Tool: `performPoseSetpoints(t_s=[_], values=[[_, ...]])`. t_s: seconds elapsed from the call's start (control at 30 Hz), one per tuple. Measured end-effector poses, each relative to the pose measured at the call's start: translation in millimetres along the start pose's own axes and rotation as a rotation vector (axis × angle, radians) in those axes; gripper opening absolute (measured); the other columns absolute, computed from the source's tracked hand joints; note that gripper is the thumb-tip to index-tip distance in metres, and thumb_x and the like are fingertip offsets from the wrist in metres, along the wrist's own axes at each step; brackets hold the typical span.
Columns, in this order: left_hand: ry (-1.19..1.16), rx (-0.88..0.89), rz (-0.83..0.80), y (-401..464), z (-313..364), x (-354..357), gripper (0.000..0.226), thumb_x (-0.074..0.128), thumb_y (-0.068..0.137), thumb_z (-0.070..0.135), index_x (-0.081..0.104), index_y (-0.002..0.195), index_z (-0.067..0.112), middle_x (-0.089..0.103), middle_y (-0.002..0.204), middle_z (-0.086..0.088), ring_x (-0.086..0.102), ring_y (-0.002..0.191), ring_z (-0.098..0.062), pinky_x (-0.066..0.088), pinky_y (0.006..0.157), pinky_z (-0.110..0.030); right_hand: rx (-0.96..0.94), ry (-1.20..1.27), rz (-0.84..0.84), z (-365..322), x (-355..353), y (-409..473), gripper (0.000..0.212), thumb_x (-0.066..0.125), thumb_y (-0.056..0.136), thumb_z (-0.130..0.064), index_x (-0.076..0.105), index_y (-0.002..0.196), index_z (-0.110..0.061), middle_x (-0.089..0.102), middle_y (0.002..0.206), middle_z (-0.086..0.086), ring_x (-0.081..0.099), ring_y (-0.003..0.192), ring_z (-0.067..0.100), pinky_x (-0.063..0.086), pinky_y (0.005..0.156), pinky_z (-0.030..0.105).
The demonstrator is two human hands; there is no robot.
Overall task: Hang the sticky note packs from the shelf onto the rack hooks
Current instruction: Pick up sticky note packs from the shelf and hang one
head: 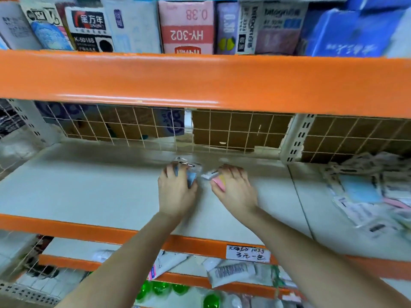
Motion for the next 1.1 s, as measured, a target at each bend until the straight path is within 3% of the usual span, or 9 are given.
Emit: performPoseSetpoints(t_s=[0.17, 0.27, 0.37, 0.53, 0.67, 0.77, 0.93, 1.03, 1.1], values=[[-0.098, 0.237, 0.021, 6.4, 84.5, 15.7, 0.042, 0.073, 0.079, 0.023, 0.061, 0.116, 0.006, 0.054, 0.125, -0.021, 0.048, 0.116, -0.042, 0.047, 0.089, -0.047, 0.098, 0.025, 0.218, 70.7, -62.5, -15.2, 0.039, 0.051, 0.085, -0.043, 0.064, 0.110, -0.016, 0.061, 0.116, 0.004, 0.052, 0.113, 0.027, 0.048, 0.087, 0.036], [-0.155, 0.341, 0.014, 5.1, 136.0, 25.7, 0.044, 0.075, 0.077, 0.021, 0.062, 0.114, 0.002, 0.055, 0.122, -0.022, 0.051, 0.114, -0.042, 0.050, 0.086, -0.047, 0.132, -0.068, 0.216, 108.6, -93.0, -27.4, 0.051, 0.036, 0.084, -0.050, 0.064, 0.111, -0.017, 0.059, 0.122, 0.001, 0.049, 0.116, 0.025, 0.041, 0.095, 0.031], [-0.235, 0.414, 0.011, -1.0, 188.0, 31.4, 0.043, 0.076, 0.075, 0.019, 0.061, 0.110, 0.000, 0.055, 0.119, -0.022, 0.052, 0.109, -0.042, 0.051, 0.080, -0.047, 0.185, -0.073, 0.270, 147.4, -124.7, -44.7, 0.052, 0.039, 0.083, -0.051, 0.063, 0.112, -0.015, 0.057, 0.125, 0.003, 0.047, 0.118, 0.026, 0.039, 0.096, 0.032], [-0.281, 0.509, 0.043, -21.2, 269.1, 36.5, 0.042, 0.076, 0.076, 0.022, 0.061, 0.109, 0.002, 0.056, 0.118, -0.021, 0.052, 0.111, -0.040, 0.046, 0.088, -0.045, 0.214, -0.221, 0.250, 203.9, -167.8, -77.3, 0.055, 0.027, 0.088, -0.053, 0.058, 0.117, -0.017, 0.051, 0.127, 0.000, 0.044, 0.120, 0.024, 0.029, 0.102, 0.027], [-0.292, 0.579, 0.060, -37.3, 333.5, 36.4, 0.037, 0.073, 0.080, 0.027, 0.062, 0.106, 0.003, 0.056, 0.118, -0.020, 0.053, 0.111, -0.039, 0.045, 0.091, -0.044, 0.264, -0.141, 0.438, 242.7, -214.4, -115.0, 0.048, 0.044, 0.087, -0.040, 0.060, 0.112, -0.001, 0.058, 0.113, 0.015, 0.051, 0.111, 0.036, 0.037, 0.099, 0.036], [-0.316, 0.592, 0.036, -48.8, 377.4, 37.0, 0.035, 0.068, 0.083, 0.030, 0.060, 0.107, 0.006, 0.053, 0.122, -0.018, 0.052, 0.109, -0.037, 0.048, 0.086, -0.044, 0.262, -0.105, 0.524, 269.8, -242.3, -140.8, 0.043, 0.062, 0.085, -0.030, 0.059, 0.117, 0.000, 0.058, 0.118, 0.015, 0.051, 0.115, 0.035, 0.037, 0.102, 0.037], [-0.402, 0.704, 0.044, -79.0, 454.8, 36.5, 0.043, 0.050, 0.083, 0.040, 0.061, 0.106, 0.006, 0.055, 0.117, -0.017, 0.053, 0.105, -0.036, 0.043, 0.087, -0.041, 0.316, -0.139, 0.581, 323.8, -283.3, -184.2, 0.041, 0.066, 0.085, -0.029, 0.060, 0.115, -0.001, 0.057, 0.122, 0.014, 0.050, 0.116, 0.034, 0.039, 0.102, 0.038], [-0.454, 0.754, 0.061, -100.6, 501.7, 41.1, 0.039, 0.061, 0.081, 0.033, 0.061, 0.106, 0.003, 0.056, 0.116, -0.019, 0.053, 0.105, -0.037, 0.044, 0.090, -0.042, 0.364, -0.180, 0.602, 360.6, -307.0, -214.5, 0.041, 0.066, 0.085, -0.031, 0.061, 0.114, -0.002, 0.057, 0.124, 0.014, 0.050, 0.116, 0.034, 0.029, 0.103, 0.032], [-0.477, 0.775, 0.058, -117.1, 534.6, 46.3, 0.037, 0.066, 0.080, 0.029, 0.061, 0.105, 0.002, 0.056, 0.115, -0.019, 0.053, 0.105, -0.038, 0.045, 0.089, -0.044, 0.388, -0.218, 0.659, 384.0, -324.7, -238.9, 0.038, 0.068, 0.083, -0.028, 0.063, 0.110, -0.001, 0.060, 0.119, 0.016, 0.054, 0.111, 0.037, 0.032, 0.100, 0.034]])
Point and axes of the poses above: each hand's wrist, its own y-axis towards the middle knuckle, its own x-axis out of the palm, z = x × y, the point moved 7 cm from there along y, towards the middle knuckle
